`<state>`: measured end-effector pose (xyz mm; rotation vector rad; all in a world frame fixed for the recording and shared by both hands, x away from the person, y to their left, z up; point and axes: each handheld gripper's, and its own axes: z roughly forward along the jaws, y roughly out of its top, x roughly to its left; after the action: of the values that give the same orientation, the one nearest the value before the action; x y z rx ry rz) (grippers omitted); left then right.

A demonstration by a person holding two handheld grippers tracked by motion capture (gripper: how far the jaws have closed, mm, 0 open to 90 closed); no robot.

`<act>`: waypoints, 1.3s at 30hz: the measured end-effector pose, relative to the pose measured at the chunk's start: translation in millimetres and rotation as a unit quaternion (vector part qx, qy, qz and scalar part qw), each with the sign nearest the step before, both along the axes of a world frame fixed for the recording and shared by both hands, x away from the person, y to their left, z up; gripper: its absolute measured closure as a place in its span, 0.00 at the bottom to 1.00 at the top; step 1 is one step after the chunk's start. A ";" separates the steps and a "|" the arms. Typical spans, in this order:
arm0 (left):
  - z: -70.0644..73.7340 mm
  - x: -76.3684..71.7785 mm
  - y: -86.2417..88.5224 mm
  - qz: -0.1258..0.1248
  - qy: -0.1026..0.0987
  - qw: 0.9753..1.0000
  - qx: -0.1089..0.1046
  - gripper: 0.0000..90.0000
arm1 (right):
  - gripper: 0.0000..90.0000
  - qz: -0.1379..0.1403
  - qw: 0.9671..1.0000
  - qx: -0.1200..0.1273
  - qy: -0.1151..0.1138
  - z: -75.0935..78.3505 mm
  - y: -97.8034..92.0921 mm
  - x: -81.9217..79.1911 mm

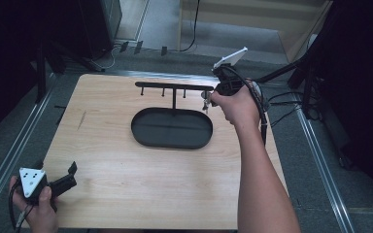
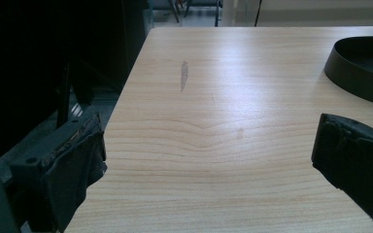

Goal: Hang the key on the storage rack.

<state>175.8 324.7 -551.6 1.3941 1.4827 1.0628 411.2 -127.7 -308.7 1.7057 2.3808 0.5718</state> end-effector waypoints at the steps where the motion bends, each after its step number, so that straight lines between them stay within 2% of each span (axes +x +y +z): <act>1: 0.0 0.0 0.0 0.000 0.000 1.000 0.000 0.00 | 0.99 -0.002 1.000 0.000 -0.001 0.4 1.3 0.5; 7: 0.0 0.4 0.2 -0.001 0.002 1.000 -0.001 0.00 | 0.99 -0.008 1.000 -0.010 -0.004 -0.6 4.1 5.1; 10: -0.1 0.8 0.0 -0.002 0.002 1.000 -0.001 0.00 | 0.99 -0.011 1.000 -0.006 -0.005 -0.4 3.4 6.7; 21: -0.1 1.4 -0.1 -0.003 0.002 1.000 0.000 0.00 | 0.99 -0.015 1.000 -0.015 -0.010 0.7 6.8 12.0; 24: -0.1 1.4 0.2 -0.003 0.002 1.000 -0.001 0.00 | 0.99 -0.014 1.000 -0.018 -0.002 -2.0 8.5 12.8; 30: -0.1 1.6 0.1 -0.003 0.002 1.000 0.000 0.00 | 0.99 -0.020 0.999 -0.023 -0.011 -1.9 9.1 14.1; 31: -0.1 1.5 0.2 -0.003 0.002 1.000 0.000 0.00 | 0.99 -0.019 0.999 -0.032 -0.013 -4.0 8.6 14.7; 33: -0.1 1.6 0.2 -0.003 0.002 1.000 -0.001 0.00 | 0.98 -0.022 0.999 -0.032 -0.017 -4.6 7.8 14.8; 34: -0.1 1.5 0.1 -0.003 0.002 1.000 0.000 0.00 | 0.93 -0.025 0.999 -0.029 -0.021 -4.9 6.7 15.0; 36: -0.1 1.5 0.0 -0.003 0.002 1.000 -0.001 0.00 | 0.88 -0.032 0.998 -0.039 -0.028 -6.3 3.2 14.9; 39: -0.1 1.5 -0.1 -0.003 0.002 1.000 0.000 0.00 | 0.87 -0.032 0.998 -0.042 -0.026 -8.5 0.1 14.5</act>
<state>177.3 324.6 -551.8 1.4000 1.4810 1.0572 425.7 -127.6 -317.2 1.7043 2.2717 0.4940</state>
